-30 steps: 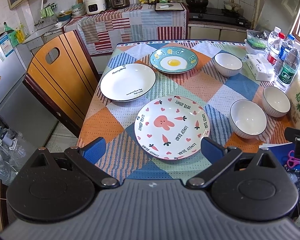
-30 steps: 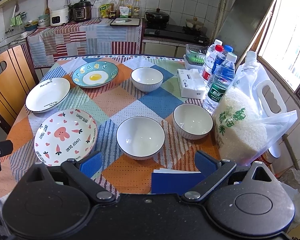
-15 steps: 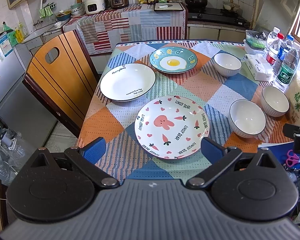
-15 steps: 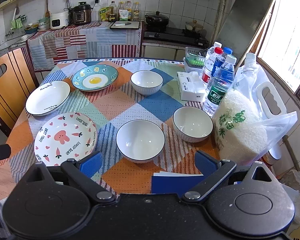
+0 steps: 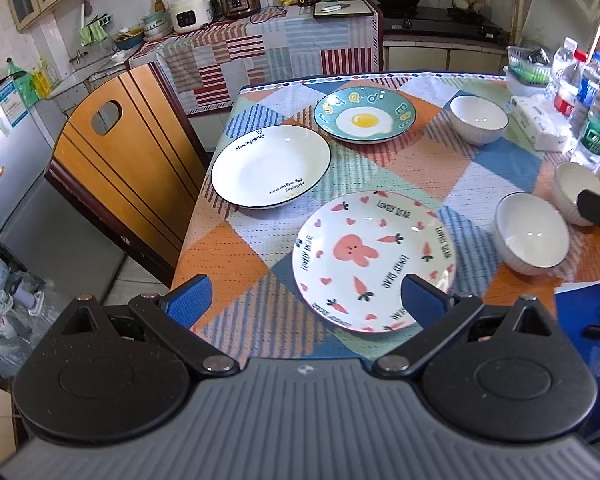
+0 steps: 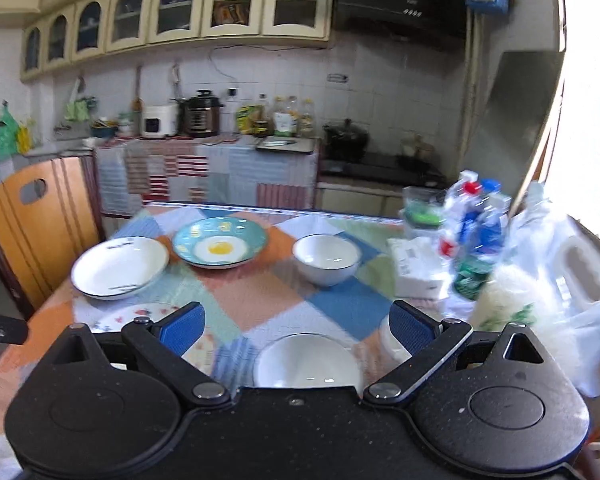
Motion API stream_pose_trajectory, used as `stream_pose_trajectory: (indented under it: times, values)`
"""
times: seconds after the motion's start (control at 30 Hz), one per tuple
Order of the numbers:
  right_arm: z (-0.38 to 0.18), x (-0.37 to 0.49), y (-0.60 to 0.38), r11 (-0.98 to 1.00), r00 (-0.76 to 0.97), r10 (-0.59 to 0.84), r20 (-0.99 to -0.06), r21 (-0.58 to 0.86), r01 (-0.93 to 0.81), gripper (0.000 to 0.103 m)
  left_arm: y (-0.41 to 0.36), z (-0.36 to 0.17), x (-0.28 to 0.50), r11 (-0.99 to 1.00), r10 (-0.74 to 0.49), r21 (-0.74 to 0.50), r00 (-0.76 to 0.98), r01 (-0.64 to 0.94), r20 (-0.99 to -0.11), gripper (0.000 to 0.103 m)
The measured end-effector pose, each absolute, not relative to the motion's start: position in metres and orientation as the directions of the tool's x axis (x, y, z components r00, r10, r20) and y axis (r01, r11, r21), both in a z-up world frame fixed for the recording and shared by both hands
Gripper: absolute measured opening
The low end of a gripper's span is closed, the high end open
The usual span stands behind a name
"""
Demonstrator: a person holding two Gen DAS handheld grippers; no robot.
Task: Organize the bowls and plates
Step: 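Move the left gripper to the pink bunny plate and grasp its rim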
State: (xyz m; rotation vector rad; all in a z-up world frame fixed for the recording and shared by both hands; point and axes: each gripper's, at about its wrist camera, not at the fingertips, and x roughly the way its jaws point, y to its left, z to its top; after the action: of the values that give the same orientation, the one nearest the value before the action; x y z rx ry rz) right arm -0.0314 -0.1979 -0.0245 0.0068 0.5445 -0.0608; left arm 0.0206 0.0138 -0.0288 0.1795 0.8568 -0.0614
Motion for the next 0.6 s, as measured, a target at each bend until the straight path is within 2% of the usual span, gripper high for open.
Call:
stream_pose_trajectory:
  times: [0.13,0.37,0.5,0.6]
  values:
    - [-0.037,-0.014,-0.196,0.996,0.829,0.046,-0.558,0.092,0.007,0.100,0.019,-0.041,0.036,0.978,0.018,0.149,0.647,0.148,-0.762,0.102]
    - [-0.082,0.004,-0.179,0.965,0.730,0.228,-0.645,0.248,-0.083,0.096,0.036,-0.078,0.073,0.982,-0.036,0.084,0.606,0.168,-0.795,0.102]
    - [-0.110,0.016,-0.169,0.955,0.667,0.258,-0.699,0.291,-0.064,0.094,0.048,-0.101,0.093,0.983,-0.062,0.049,0.576,0.175,-0.815,0.102]
    - [-0.121,0.017,-0.158,0.952,0.652,0.279,-0.705,0.292,-0.091,0.094,0.054,-0.113,0.104,0.982,-0.067,0.045,0.560,0.184,-0.826,0.101]
